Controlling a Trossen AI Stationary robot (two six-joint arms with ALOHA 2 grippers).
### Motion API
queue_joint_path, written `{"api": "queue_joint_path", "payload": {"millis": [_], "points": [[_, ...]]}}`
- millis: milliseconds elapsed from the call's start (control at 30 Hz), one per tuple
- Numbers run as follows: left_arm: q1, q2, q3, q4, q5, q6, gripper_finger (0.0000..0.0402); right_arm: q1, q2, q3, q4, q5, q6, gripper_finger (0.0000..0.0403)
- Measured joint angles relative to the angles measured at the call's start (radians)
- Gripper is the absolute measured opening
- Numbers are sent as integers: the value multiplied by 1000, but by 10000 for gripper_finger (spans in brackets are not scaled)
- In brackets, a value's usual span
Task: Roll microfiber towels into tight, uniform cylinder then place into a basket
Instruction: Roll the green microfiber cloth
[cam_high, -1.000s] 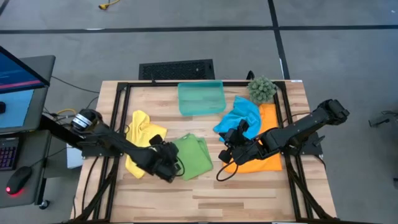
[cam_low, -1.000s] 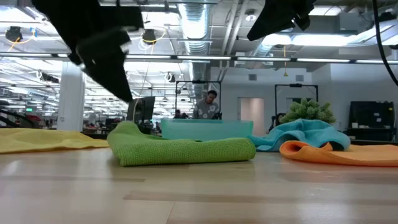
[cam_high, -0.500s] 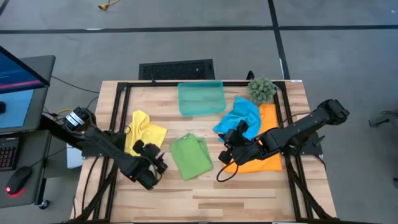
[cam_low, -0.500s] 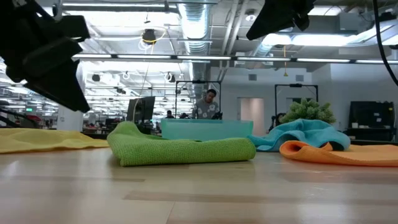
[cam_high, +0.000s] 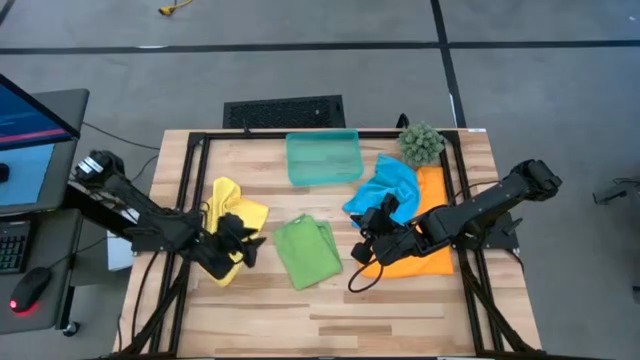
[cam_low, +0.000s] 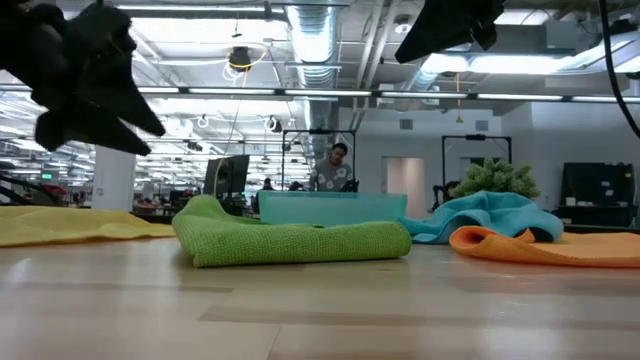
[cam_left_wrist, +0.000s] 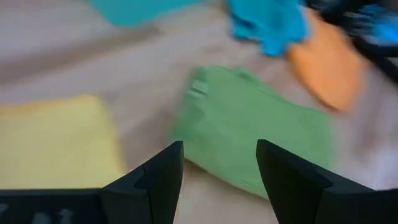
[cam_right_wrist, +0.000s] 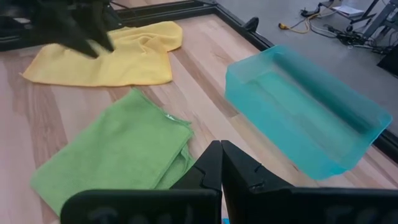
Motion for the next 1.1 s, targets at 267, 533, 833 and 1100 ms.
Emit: {"api": "queue_joint_path", "payload": {"millis": [267, 533, 833, 1100], "points": [[4, -12, -44, 232, 130, 94, 200, -1, 0, 0, 5, -1, 0, 24], [64, 31, -44, 179, 183, -64, 232, -1, 0, 0, 5, -1, 0, 24], [138, 191, -44, 254, 300, -96, 233, -1, 0, 0, 5, -1, 0, 24], [211, 299, -44, 373, 362, -39, 233, -1, 0, 0, 4, 0, 0, 24]]}}
